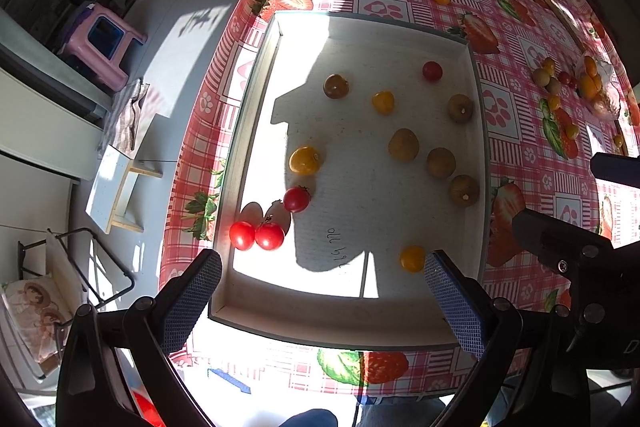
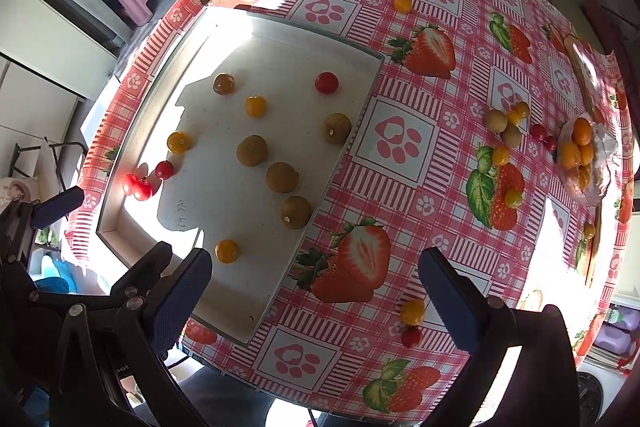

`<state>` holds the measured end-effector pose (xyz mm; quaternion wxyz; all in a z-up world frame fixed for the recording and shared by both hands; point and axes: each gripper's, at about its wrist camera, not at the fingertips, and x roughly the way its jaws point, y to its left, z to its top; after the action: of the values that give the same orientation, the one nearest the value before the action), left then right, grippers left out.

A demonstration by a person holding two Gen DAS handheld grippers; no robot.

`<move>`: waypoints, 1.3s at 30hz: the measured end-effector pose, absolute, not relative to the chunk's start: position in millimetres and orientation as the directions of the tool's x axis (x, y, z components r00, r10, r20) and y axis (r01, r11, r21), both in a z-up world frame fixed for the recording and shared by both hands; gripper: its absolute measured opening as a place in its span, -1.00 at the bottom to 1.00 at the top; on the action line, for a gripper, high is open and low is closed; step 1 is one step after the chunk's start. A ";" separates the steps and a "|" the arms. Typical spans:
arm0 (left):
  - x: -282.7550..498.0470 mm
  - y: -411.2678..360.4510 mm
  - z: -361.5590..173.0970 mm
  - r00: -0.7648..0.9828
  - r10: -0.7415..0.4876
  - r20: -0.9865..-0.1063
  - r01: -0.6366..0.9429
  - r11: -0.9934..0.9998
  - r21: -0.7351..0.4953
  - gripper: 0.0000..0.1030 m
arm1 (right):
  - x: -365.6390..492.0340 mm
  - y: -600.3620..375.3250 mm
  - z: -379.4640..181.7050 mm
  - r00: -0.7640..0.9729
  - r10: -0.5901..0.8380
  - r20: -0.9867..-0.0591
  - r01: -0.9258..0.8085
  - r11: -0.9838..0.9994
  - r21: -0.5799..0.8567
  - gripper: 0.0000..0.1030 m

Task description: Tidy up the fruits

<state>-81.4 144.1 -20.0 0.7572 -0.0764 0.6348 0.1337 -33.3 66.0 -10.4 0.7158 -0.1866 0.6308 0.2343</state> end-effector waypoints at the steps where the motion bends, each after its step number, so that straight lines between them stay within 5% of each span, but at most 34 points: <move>1: -81.4 143.9 -20.0 0.158 0.104 -0.982 -0.300 0.952 0.052 0.98 | -33.4 65.8 -10.1 0.095 0.101 -0.990 -0.571 0.821 0.029 1.00; 39: -79.4 139.8 -18.6 0.160 0.093 -0.983 -0.264 0.963 0.048 0.98 | -36.6 67.4 -9.6 0.091 0.105 -0.990 -0.540 0.841 0.040 1.00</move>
<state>-79.4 139.8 -18.6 0.7585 -0.0671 0.6374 0.1177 -36.6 67.4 -9.6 0.7185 -0.1710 0.6357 0.2246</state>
